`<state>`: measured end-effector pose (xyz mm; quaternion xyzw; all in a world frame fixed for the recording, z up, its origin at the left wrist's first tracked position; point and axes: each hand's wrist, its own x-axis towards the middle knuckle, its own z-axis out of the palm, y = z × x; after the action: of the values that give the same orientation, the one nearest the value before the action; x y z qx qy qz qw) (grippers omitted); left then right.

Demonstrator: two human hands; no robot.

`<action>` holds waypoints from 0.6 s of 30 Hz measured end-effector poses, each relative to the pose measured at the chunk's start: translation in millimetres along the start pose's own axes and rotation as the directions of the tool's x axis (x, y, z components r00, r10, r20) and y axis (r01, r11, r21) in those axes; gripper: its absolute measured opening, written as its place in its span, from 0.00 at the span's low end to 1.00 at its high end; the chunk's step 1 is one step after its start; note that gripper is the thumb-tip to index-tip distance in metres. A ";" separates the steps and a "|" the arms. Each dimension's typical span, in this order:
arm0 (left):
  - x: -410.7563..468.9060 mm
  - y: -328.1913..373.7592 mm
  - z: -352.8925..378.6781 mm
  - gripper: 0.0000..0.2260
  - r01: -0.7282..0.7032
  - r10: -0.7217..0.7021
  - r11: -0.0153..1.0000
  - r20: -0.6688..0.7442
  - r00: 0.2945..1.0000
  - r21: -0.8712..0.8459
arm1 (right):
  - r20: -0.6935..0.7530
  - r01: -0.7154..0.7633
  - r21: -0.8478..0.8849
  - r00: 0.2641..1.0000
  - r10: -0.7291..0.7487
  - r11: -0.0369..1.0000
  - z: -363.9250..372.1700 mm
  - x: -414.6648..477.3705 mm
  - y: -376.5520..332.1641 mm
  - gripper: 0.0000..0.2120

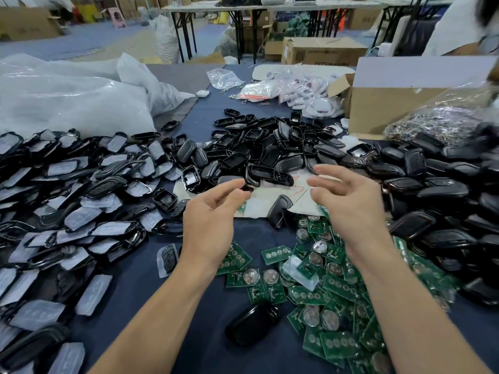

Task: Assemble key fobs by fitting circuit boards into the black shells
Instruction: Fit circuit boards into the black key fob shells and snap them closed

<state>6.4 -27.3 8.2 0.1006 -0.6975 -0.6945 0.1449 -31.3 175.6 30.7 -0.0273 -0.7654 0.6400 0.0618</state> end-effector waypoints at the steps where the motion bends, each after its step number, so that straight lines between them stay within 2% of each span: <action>1: 0.7 -0.9 -0.6 0.07 -0.007 0.007 1.000 -0.007 1.000 0.019 | 0.001 0.067 -0.168 0.998 -0.067 0.984 6.9 -0.9 0.9 0.18; 3: 0.6 -2.0 -1.7 0.08 -0.029 0.031 0.997 -0.024 0.999 0.068 | 0.108 0.167 -0.502 0.986 -0.130 0.849 21.0 -1.4 2.9 0.22; 5: -0.2 -3.3 -2.1 0.09 -0.051 0.054 0.990 -0.025 0.998 0.129 | 0.245 0.245 -0.747 0.966 -0.086 0.618 34.5 -4.3 6.5 0.27; 6: -0.2 -3.7 -2.2 0.10 -0.062 0.067 0.985 -0.022 0.998 0.159 | 0.307 0.303 -0.801 0.948 -0.079 0.516 40.9 -7.7 8.3 0.27; 7: -0.1 -4.2 -2.0 0.11 -0.072 0.077 0.979 -0.018 0.997 0.189 | 0.350 0.348 -0.818 0.933 -0.083 0.458 45.5 -12.1 9.5 0.26; 10: 0.0 -2.9 -1.1 0.12 -0.082 0.084 0.962 0.002 0.996 0.259 | 0.372 0.411 -0.782 0.911 -0.179 0.467 48.3 -22.2 10.3 0.24; 11: -0.3 -2.4 -0.3 0.12 -0.083 0.083 0.959 0.010 0.997 0.272 | 0.369 0.426 -0.737 0.904 -0.216 0.524 47.7 -24.8 9.3 0.24; 12: -1.2 -1.4 0.5 0.13 -0.088 0.086 0.954 0.020 0.996 0.287 | 0.360 0.424 -0.644 0.902 -0.237 0.637 48.1 -26.4 8.3 0.26; 13: -2.2 -0.1 1.0 0.14 -0.102 0.096 0.948 0.034 0.995 0.302 | 0.343 0.372 -0.485 0.913 -0.220 0.791 49.4 -29.2 7.3 0.28; 14: -2.9 1.4 1.1 0.15 -0.118 0.106 0.944 0.057 0.993 0.308 | 0.330 0.256 -0.267 0.930 -0.161 0.929 51.4 -31.5 5.6 0.31; 15: -3.7 2.6 0.5 0.18 -0.136 0.115 0.941 0.085 0.990 0.309 | 0.328 0.100 -0.016 0.940 -0.089 0.995 52.9 -32.4 5.0 0.31; 16: -3.9 3.3 -0.5 0.21 -0.157 0.126 0.935 0.117 0.985 0.318 | 0.344 -0.065 0.220 0.939 -0.015 0.973 53.6 -32.8 4.9 0.30; 17: -4.0 4.1 -1.2 0.24 -0.185 0.140 0.925 0.156 0.978 0.332 | 0.373 -0.220 0.396 0.926 0.063 0.892 53.9 -32.5 3.6 0.26; 18: -4.1 4.8 -1.8 0.26 -0.209 0.148 0.918 0.198 0.969 0.338 | 0.413 -0.340 0.499 0.902 0.126 0.797 52.6 -31.7 1.5 0.20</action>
<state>11.2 -27.5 12.8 0.0018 -0.8278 -0.5464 0.1276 -6.7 120.7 18.2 0.0136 -0.5324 0.8322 -0.1546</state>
